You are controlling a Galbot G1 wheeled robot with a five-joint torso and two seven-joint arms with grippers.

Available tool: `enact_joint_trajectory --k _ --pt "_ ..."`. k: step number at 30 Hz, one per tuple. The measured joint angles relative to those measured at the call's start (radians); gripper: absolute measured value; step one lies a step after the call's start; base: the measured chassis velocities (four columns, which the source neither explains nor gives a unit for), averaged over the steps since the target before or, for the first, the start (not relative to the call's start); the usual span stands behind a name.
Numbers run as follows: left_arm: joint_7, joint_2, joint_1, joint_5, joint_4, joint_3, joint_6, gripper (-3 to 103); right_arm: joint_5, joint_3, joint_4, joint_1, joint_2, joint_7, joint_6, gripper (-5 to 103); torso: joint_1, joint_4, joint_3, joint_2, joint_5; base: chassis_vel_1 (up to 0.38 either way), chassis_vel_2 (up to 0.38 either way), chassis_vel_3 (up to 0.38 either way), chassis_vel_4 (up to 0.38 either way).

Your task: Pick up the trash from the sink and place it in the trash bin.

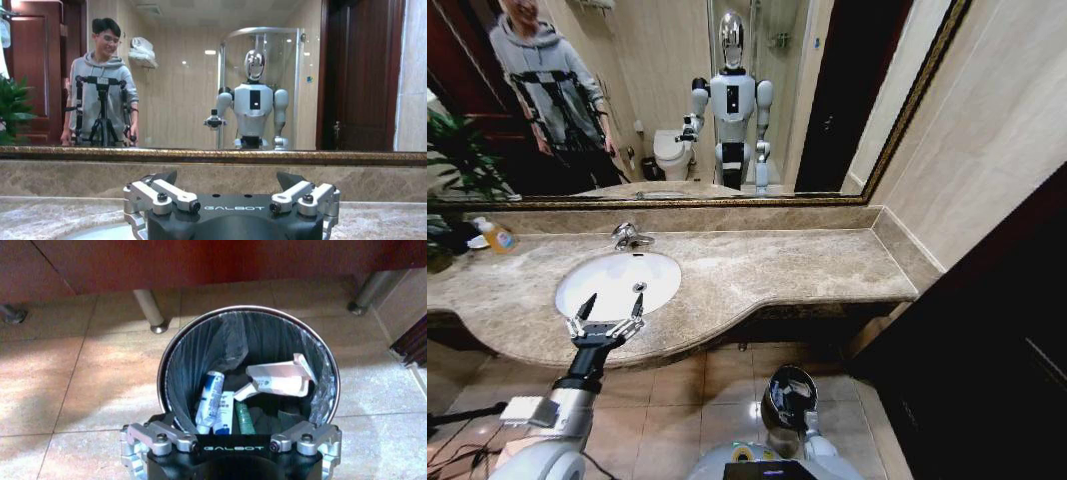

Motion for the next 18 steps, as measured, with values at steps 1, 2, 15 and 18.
enact_joint_trajectory --k 1,2,15,18 --pt "0.000 0.000 0.000 0.000 0.000 0.000 0.000 100 0.008 0.000 0.023 -0.012 0.000 -0.001 0.002 100 0.000 0.0000 0.000 0.000 0.0002 0.000 0.000 0.000 0.000" --pt "0.000 0.000 0.000 0.000 0.000 0.000 0.000 100 0.008 0.000 0.023 -0.012 0.000 -0.001 0.002 100 0.000 0.0000 0.000 0.000 0.0002 0.000 0.000 0.000 0.000" --pt "0.000 0.000 0.000 0.000 0.000 0.000 0.000 100 0.027 0.074 0.708 -0.336 -0.045 0.158 0.196 100 0.000 0.0000 0.000 0.000 0.0003 0.000 0.000 0.000 0.000" --pt "0.000 0.000 0.000 0.000 0.000 0.000 0.000 100 0.094 0.112 0.986 -0.440 -0.047 0.138 0.098 100 0.000 0.0000 0.000 0.000 -0.0002 0.000 0.000 0.000 0.000"
